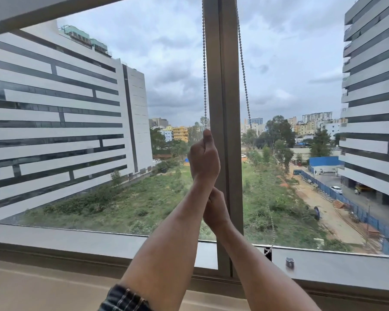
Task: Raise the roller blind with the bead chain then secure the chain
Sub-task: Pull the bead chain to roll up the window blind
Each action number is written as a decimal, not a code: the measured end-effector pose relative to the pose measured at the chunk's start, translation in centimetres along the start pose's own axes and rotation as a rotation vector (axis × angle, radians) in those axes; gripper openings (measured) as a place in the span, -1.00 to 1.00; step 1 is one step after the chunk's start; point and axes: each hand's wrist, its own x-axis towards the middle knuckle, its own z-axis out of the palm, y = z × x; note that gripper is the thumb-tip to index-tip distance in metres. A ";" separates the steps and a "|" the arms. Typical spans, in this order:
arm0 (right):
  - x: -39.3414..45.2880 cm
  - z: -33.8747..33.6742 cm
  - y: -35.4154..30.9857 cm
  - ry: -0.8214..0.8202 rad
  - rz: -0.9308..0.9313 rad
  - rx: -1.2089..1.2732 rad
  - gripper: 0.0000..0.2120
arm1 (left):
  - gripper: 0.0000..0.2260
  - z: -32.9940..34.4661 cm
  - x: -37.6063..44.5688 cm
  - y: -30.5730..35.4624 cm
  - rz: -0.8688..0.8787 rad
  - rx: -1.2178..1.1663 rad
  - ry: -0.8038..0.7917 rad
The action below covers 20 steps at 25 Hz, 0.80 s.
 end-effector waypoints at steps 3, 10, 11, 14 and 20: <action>0.6 -1.3 -0.9 -0.096 -0.042 -0.099 -0.64 | -0.42 -0.6 0.3 -0.3 0.068 0.009 0.040; 5.6 -5.1 -5.1 0.044 -0.025 0.180 -0.64 | -0.44 -1.3 -1.7 -2.3 0.022 0.054 0.003; 6.3 -5.2 -6.3 0.074 -0.024 0.239 -0.71 | -0.44 -1.3 -2.5 -2.9 0.007 0.063 -0.015; 8.3 -4.8 -9.6 0.077 -0.016 0.382 -0.72 | -0.42 -1.3 -5.3 -4.6 -0.022 0.127 -0.047; 6.7 -1.8 -10.2 -0.041 0.064 0.262 -0.54 | -0.58 -1.5 -9.2 -7.2 -0.111 0.188 -0.130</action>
